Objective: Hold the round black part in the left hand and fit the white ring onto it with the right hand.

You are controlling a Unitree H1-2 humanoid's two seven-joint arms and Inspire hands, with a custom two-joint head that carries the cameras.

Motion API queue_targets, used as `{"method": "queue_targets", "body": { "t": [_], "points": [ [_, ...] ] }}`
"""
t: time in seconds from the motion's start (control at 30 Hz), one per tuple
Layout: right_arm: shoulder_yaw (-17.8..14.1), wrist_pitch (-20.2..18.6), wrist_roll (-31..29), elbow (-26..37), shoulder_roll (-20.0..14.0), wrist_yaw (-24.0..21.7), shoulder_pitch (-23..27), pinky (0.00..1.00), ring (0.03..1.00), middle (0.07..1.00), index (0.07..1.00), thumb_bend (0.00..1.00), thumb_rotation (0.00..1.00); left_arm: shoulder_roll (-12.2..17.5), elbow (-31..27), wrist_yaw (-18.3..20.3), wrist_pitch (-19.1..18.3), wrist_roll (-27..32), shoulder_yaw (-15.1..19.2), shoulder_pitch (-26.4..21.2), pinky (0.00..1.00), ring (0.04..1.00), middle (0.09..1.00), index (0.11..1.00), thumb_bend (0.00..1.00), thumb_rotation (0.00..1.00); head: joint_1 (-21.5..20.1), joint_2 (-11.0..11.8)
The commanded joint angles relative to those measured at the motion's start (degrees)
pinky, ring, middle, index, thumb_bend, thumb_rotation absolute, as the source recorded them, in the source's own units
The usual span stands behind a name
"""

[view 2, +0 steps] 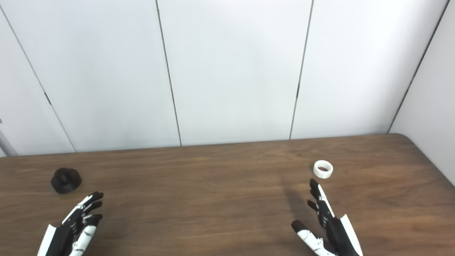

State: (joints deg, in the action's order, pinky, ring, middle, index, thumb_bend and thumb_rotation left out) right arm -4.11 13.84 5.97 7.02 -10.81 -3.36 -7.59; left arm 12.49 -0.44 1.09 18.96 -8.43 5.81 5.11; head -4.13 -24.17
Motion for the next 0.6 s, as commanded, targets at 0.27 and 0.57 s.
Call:
{"method": "queue_targets", "body": {
  "t": [0.27,0.57],
  "points": [
    [0.31,1.67,-0.28,-2.78,0.49,0.56,-1.28,0.91,0.987,1.000,0.995,0.48,0.64,-1.11,2.70,-0.58,0.69,-0.15,-0.98,2.07,0.75,0.867,0.933,0.861,0.41,0.73,-0.04,-0.01],
    [0.28,1.24,-0.37,-2.28,0.43,0.45,-1.57,0.91,0.989,1.000,0.997,0.48,0.64,-1.11,2.59,-0.66,1.16,-0.34,-1.03,2.28,0.74,0.863,0.930,0.856,0.41,0.73,0.82,-0.01]
  ]
}}
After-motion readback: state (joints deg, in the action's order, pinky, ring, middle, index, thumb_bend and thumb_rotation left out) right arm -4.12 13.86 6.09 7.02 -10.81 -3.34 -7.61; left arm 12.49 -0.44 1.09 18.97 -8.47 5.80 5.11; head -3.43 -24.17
